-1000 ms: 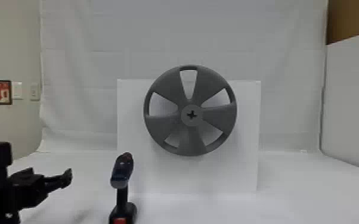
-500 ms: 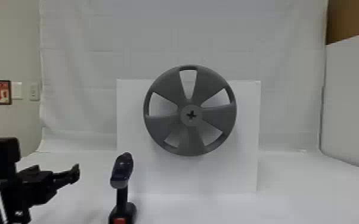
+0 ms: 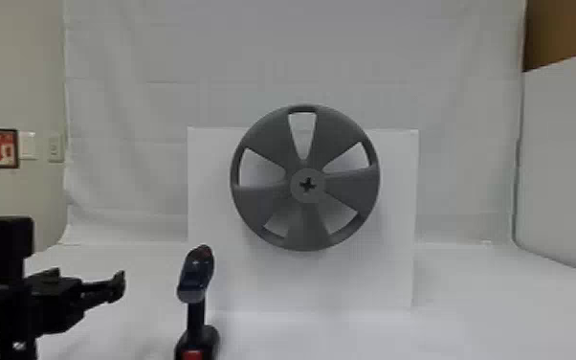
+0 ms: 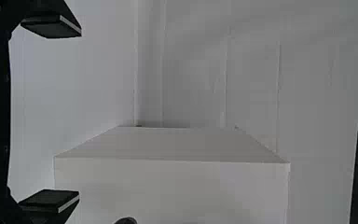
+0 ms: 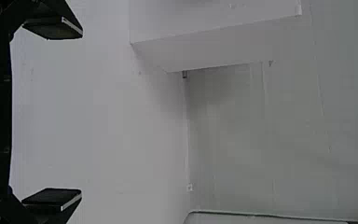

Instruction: Grasp the drill and bring into the middle of wheel

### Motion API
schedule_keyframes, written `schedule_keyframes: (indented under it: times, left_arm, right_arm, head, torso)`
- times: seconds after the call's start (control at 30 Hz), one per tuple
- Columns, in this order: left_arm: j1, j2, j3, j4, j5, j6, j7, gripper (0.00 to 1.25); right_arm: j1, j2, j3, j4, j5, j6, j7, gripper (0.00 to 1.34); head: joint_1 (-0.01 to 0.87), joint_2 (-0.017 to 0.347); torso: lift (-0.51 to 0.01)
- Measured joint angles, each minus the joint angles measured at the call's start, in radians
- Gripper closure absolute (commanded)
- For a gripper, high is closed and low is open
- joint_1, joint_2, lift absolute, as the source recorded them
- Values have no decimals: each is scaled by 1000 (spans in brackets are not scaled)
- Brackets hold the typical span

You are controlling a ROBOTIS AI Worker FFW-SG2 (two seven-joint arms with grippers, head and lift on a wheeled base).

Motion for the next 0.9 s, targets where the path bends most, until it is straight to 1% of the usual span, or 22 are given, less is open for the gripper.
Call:
schedule_keyframes:
  times: [0.3,0.53,0.67,0.9]
  left_arm:
    - [14,2,3,-6,-4,19,-14,68]
    - [15,3,2,-28,-27,40,-26,68]
    - [15,3,2,-40,-37,53,-29,68]
    - [18,3,0,-56,-55,64,-32,68]
  right_arm:
    - [-5,-7,-1,-6,-7,0,0,102]
    - [-10,-13,-10,-16,-14,0,0,102]
    - [-16,-13,-11,-19,-19,0,0,102]
    - [-30,-5,-26,-42,-24,-1,0,102]
  head:
    - [54,31]
    - [54,31]
    - [54,31]
    - [54,31]
  torso:
    - [-403]
    - [-403]
    - [-403]
    - [-403]
